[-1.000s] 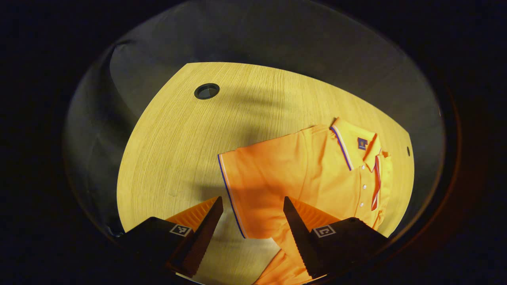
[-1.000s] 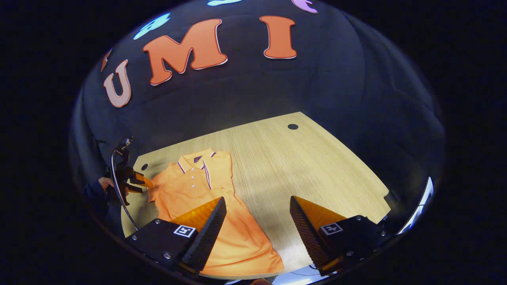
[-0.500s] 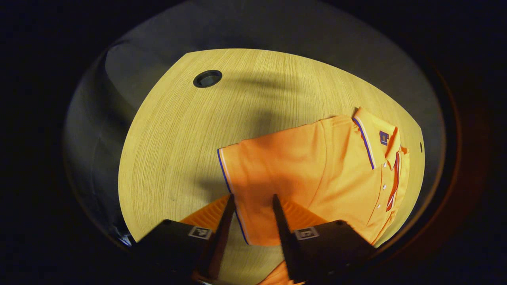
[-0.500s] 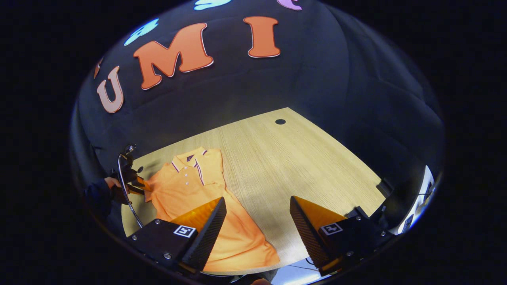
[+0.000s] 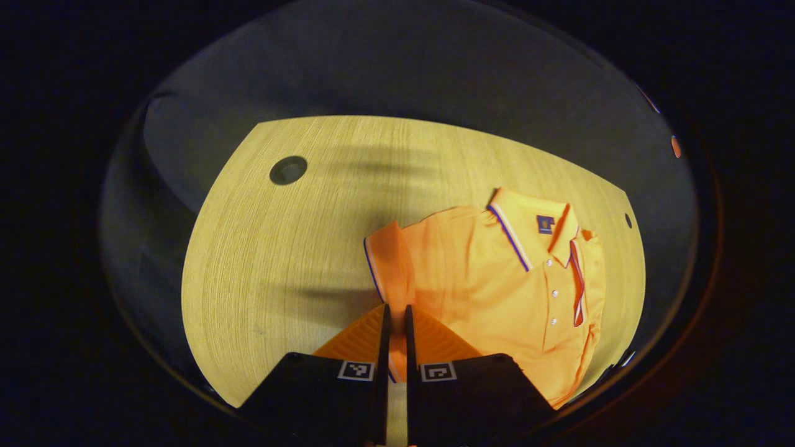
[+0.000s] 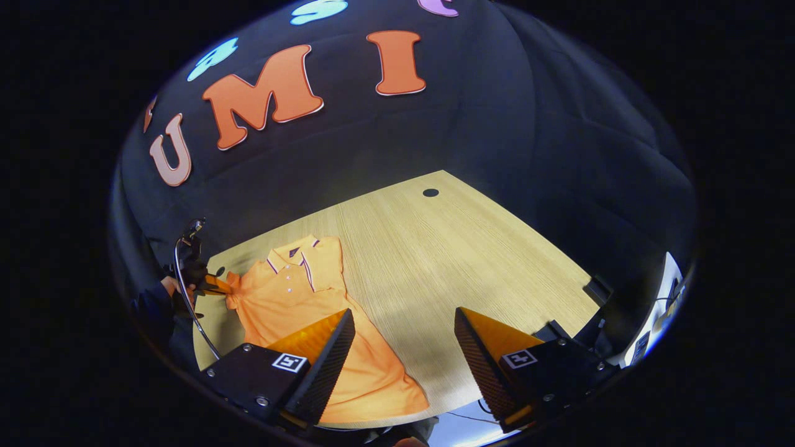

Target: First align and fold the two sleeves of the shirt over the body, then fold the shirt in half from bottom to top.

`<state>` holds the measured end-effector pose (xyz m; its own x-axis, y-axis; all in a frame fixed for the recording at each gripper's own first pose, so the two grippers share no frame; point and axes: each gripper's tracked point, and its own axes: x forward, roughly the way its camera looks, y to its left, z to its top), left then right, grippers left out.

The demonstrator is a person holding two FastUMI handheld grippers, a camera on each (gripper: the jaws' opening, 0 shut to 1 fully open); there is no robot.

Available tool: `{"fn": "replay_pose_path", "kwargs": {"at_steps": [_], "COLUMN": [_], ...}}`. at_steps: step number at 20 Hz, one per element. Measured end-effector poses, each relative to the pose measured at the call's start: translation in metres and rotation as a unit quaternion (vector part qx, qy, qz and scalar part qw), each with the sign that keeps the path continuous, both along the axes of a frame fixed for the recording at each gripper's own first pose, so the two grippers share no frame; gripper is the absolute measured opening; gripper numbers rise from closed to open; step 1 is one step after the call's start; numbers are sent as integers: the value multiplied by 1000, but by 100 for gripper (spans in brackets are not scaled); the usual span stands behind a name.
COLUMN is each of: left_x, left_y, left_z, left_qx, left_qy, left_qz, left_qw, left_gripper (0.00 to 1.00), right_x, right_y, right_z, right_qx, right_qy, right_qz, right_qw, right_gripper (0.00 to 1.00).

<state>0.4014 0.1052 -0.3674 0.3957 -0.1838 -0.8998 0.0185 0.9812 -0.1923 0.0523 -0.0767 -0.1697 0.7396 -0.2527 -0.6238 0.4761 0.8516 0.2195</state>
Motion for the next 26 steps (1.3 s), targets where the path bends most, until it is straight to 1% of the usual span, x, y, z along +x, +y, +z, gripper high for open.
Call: {"fn": "replay_pose_path", "kwargs": {"at_steps": [4,7,9,10,11,12,13,14,15,16,18,19,21,22,24,26], "left_x": [6,10,10,8,4,0,0,1,-1,-5,-17,-24,-41,-47,-64,-79], "left_y": [-44,-77,-106,-123,-136,-146,-151,-148,-146,-144,-143,-142,-135,-134,-127,-114], "left_z": [27,38,47,55,62,70,74,77,76,78,90,96,118,130,155,179], "left_qx": [-23,-36,-61,-86,-108,-125,-125,-114,-102,-92,-93,-94,-89,-89,-87,-69], "left_qy": [-33,-52,-67,-70,-77,-85,-95,-107,-115,-122,-143,-158,-190,-208,-241,-276], "left_qz": [-53,-83,-104,-117,-127,-139,-148,-153,-157,-160,-159,-154,-135,-124,-99,-73], "left_qw": [998,995,990,987,983,979,976,976,976,975,972,971,968,966,962,956], "left_gripper": [13,13,13,23,37,58,66,85,86,89,93,93,94,100,99,99], "right_x": [-6,-7,-8,-8,-9,-9,-11,-12,-12,-9,-4,-1,8,12,21,34], "right_y": [-6,-12,-13,-14,-15,-15,-15,-16,-17,-18,-20,-20,-19,-17,-14,-8], "right_z": [-1,2,3,4,4,3,1,0,1,3,9,12,19,22,30,41], "right_qx": [7,5,7,8,7,5,3,1,-3,-9,-32,-43,-62,-71,-85,-95], "right_qy": [1,-2,-3,-5,-5,-7,-7,-8,-12,-18,-30,-38,-53,-59,-76,-98], "right_qz": [-3,-2,-2,-2,-5,-6,-11,-15,-18,-18,-13,-4,19,35,60,80], "right_qw": [1000,1000,1000,1000,1000,1000,1000,1000,1000,1000,999,998,996,995,992,987], "right_gripper": [98,98,98,98,98,98,98,98,98,98,98,98,98,98,98,98]}}
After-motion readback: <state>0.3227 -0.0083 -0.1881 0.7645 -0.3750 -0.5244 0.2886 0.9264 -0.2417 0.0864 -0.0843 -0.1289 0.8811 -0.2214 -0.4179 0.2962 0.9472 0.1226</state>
